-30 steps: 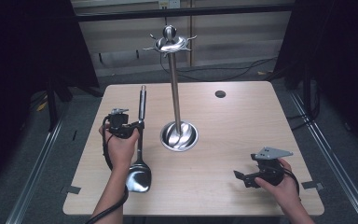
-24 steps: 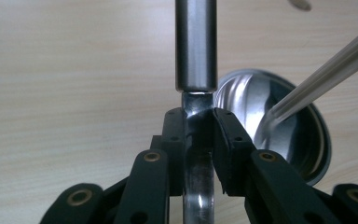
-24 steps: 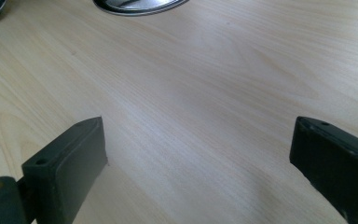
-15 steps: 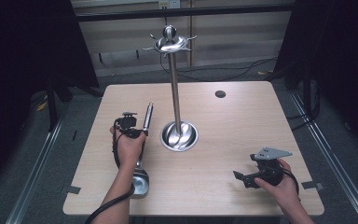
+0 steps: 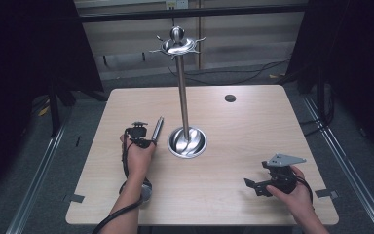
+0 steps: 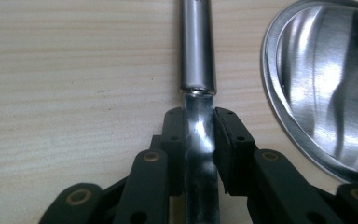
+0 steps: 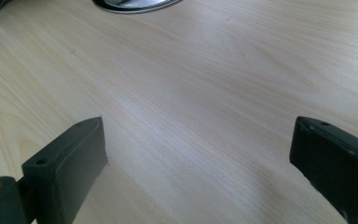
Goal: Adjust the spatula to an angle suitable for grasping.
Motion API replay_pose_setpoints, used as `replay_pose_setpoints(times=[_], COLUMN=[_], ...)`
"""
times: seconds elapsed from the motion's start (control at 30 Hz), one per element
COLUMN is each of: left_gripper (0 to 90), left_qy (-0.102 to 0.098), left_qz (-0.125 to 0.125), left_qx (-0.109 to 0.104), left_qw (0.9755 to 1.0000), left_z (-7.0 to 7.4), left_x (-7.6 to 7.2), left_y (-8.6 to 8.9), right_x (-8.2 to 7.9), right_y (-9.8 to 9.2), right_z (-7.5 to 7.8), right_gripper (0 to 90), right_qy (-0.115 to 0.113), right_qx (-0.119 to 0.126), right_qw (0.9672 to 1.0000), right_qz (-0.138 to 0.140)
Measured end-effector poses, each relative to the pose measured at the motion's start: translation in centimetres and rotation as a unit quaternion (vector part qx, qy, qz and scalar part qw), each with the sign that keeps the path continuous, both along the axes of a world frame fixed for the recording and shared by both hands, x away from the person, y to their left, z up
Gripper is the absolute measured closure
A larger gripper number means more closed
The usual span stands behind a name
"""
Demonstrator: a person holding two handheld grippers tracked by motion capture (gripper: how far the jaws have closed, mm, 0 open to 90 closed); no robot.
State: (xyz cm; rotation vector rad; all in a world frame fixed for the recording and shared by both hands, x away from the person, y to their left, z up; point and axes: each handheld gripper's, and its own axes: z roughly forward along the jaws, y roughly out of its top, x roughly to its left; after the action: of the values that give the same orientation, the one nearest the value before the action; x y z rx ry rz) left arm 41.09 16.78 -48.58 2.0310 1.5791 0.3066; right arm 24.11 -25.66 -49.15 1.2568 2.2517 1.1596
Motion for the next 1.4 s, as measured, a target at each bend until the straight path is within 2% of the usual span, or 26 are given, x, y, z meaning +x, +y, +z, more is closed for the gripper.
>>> replay_pose_setpoints(times=[0.13,0.27,0.33,0.43,0.57,0.63,0.73,0.83,0.87,0.97,1.1,1.13,1.23,1.4], left_gripper=[74.3,72.5,71.7,69.5,74.2,74.7,75.0,75.0,75.0,75.1,75.1,75.1,75.1,75.1], left_qy=[0.000,0.006,0.004,-0.005,0.000,0.005,0.004,0.007,0.003,-0.013,-0.032,-0.039,-0.058,-0.093], left_qz=[-0.012,-0.033,-0.039,-0.039,-0.029,-0.039,-0.034,-0.048,-0.044,-0.050,-0.055,-0.058,-0.069,-0.069], left_qx=[0.024,0.056,0.065,0.072,0.065,0.072,0.074,0.068,0.068,0.048,0.002,-0.008,-0.020,-0.056], left_qw=[0.9996,0.9979,0.9971,0.9966,0.9974,0.9966,0.9966,0.9965,0.9967,0.9975,0.9980,0.9975,0.9957,0.9917], left_z=[0.1,0.3,0.3,0.2,0.3,0.4,0.4,0.5,0.6,1.4,2.9,3.3,4.7,6.5], left_x=[0.0,0.1,0.1,0.1,0.1,0.2,0.2,0.2,0.2,-0.1,-0.6,-0.8,-1.3,-2.3], left_y=[-0.4,-0.8,-1.0,-1.3,-1.5,-1.5,-1.7,-1.5,-1.5,-1.1,-0.4,-0.2,0.5,1.4], right_x=[0.0,0.0,0.0,0.0,0.0,0.0,0.0,0.0,0.0,0.1,0.1,0.1,0.1,0.0], right_y=[0.0,0.1,0.1,0.1,0.2,0.2,0.3,0.2,0.1,0.0,0.1,0.1,0.2,0.4], right_z=[-0.1,0.0,0.0,-0.1,-0.1,-0.1,-0.1,0.0,0.0,-0.1,0.0,0.0,0.0,0.0], right_gripper=[3.6,3.6,3.6,3.6,3.6,3.6,3.6,3.6,3.6,3.6,3.6,3.7,3.6,3.6], right_qy=[0.000,0.000,0.001,0.002,0.002,0.001,0.000,0.000,0.000,0.000,-0.002,-0.002,-0.002,-0.002], right_qx=[-0.001,-0.003,-0.001,-0.003,-0.004,-0.004,-0.004,-0.001,-0.002,0.000,0.002,0.001,0.001,0.001], right_qw=[1.0000,1.0000,1.0000,1.0000,1.0000,1.0000,1.0000,1.0000,1.0000,1.0000,1.0000,1.0000,1.0000,1.0000], right_qz=[0.002,0.002,0.001,0.002,0.004,0.005,0.005,0.002,0.001,0.000,-0.002,-0.001,-0.001,0.000])
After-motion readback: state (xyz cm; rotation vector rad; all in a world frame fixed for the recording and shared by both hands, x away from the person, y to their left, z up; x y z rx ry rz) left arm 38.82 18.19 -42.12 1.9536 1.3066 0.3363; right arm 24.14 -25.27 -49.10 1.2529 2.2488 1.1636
